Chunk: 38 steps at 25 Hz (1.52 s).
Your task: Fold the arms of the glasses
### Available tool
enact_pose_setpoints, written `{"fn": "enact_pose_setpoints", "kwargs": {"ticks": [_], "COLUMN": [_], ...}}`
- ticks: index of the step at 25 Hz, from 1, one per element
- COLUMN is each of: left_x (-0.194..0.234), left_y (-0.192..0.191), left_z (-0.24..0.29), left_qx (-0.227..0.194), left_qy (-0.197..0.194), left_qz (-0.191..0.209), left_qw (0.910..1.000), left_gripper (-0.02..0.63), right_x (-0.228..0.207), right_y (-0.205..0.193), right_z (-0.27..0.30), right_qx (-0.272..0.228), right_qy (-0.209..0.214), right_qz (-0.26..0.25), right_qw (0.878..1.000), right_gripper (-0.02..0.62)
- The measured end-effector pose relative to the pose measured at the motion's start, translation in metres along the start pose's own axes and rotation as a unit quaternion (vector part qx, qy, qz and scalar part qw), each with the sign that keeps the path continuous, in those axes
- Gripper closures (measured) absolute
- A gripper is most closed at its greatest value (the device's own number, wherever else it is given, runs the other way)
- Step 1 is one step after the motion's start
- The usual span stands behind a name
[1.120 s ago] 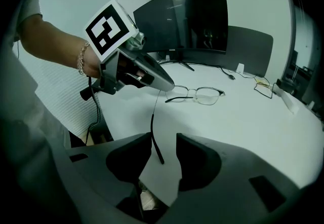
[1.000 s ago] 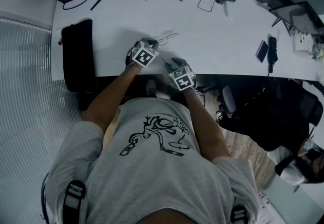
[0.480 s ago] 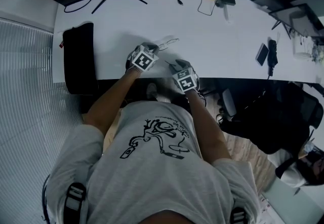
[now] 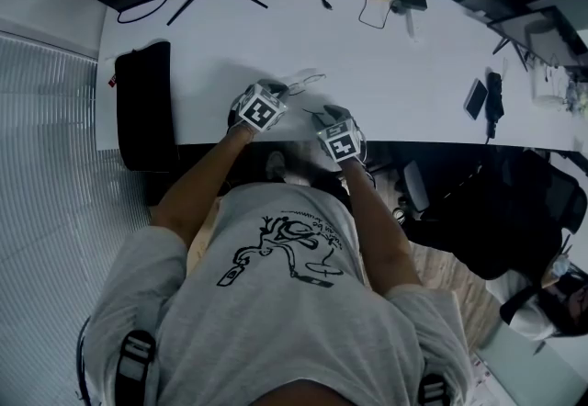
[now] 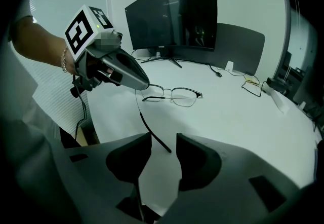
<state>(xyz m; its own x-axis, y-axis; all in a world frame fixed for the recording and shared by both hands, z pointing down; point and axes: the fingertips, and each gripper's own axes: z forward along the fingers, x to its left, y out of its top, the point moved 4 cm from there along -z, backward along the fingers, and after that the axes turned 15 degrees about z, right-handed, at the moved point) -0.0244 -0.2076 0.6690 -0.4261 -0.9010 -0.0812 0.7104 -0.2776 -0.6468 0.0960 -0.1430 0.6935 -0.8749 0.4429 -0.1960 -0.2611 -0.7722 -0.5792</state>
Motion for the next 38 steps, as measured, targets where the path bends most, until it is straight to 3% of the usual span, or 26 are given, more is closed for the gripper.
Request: {"fn": "enact_pose_setpoints", "kwargs": {"ticks": [7, 15, 38], "left_x": [-0.01, -0.011, -0.032], "left_y": [-0.003, 0.0, 0.003], "left_z": [-0.001, -0.006, -0.007], "left_qx": [0.005, 0.009, 0.022], "left_qy": [-0.034, -0.044, -0.098], "left_qz": [-0.017, -0.017, 0.014], "left_qw": [0.9993, 0.9988, 0.9948], "left_gripper": [0.572, 0.572, 0.572], "right_x": [-0.006, -0.014, -0.028], "right_y": [0.001, 0.002, 0.007], "right_z": [0.003, 0.005, 0.012], "right_qx": [0.004, 0.008, 0.013], "right_qy": [-0.006, -0.014, -0.022], "right_qz": [0.012, 0.015, 0.028], "right_qw": [1.0, 1.0, 0.999], "right_gripper": [0.434, 0.44, 0.446]}}
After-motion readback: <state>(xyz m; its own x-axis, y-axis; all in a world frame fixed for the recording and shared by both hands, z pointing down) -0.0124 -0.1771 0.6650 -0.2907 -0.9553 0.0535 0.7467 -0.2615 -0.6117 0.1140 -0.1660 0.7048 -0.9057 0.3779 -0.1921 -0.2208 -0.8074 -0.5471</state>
